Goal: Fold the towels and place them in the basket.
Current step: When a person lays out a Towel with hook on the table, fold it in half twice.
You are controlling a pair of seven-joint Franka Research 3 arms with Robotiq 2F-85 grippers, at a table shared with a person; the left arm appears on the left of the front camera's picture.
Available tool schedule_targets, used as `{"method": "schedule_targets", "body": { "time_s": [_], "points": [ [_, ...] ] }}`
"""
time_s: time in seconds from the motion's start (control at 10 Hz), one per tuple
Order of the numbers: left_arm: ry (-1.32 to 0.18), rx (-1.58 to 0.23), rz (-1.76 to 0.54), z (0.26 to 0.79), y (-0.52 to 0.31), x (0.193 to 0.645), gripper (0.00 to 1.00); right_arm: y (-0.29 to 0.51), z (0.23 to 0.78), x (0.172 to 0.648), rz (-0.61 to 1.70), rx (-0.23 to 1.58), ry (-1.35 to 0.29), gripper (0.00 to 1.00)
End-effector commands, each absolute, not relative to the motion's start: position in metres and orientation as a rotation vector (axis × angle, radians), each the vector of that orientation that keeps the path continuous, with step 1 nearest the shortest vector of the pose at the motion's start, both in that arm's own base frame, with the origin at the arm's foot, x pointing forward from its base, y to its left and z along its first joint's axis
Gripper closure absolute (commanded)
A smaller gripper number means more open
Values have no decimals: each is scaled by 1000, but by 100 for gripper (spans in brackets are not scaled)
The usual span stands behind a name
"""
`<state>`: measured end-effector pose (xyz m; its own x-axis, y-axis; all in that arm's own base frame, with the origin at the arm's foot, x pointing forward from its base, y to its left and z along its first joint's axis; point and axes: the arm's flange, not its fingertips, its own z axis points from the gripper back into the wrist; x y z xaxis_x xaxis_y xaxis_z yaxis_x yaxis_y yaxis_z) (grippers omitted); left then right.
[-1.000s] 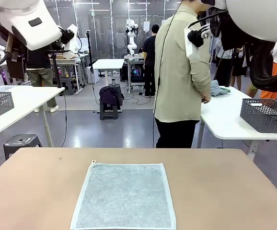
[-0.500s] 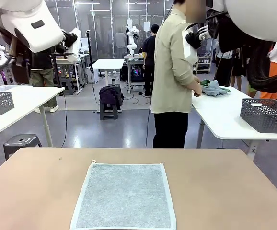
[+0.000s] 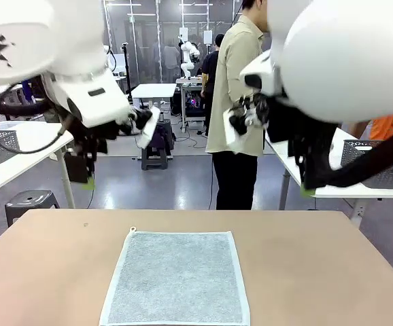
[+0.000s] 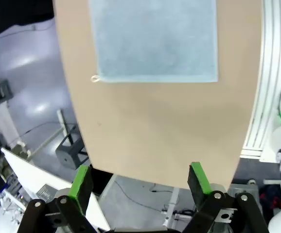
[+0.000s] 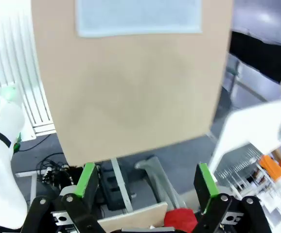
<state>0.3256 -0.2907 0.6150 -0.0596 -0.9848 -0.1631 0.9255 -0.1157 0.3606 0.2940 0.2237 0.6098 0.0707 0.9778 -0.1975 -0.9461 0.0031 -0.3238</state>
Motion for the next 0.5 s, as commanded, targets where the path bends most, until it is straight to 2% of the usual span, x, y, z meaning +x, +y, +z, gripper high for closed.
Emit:
{"method": "schedule_targets", "body": {
  "time_s": [0.0,0.2,0.4],
  "points": [
    [-117,338,-1695,588,-296,305,0,237,572,281,1598,-295,-63,0],
    [-81,188,-1655,545,-295,287,0,247,529,270,1621,-182,-49,0],
    [-38,133,-1590,514,-285,270,0,250,498,261,1616,-134,-55,0]
  ]
}}
